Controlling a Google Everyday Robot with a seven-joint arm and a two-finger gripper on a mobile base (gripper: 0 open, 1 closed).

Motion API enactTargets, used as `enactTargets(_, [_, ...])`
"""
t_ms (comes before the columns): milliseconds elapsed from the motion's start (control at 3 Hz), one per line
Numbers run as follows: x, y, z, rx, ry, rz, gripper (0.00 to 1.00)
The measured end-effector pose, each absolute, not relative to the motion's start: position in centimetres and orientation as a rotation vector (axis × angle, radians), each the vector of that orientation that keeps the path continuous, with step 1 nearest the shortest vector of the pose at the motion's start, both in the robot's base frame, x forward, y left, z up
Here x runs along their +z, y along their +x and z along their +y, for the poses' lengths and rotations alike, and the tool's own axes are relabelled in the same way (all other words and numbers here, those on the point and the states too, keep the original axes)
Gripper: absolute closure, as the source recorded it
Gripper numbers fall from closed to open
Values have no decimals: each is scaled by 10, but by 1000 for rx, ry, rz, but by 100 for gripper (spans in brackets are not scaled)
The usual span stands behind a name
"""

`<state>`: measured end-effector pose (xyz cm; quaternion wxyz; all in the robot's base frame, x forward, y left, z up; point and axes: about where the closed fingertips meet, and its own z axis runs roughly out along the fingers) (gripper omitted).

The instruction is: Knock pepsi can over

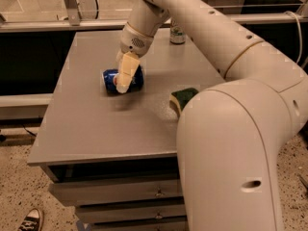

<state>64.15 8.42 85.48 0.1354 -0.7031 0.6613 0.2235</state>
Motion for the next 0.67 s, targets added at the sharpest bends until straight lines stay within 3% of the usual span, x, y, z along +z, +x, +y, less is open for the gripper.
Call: enactTargets(667, [862,638,75,647,-1971,1892,0])
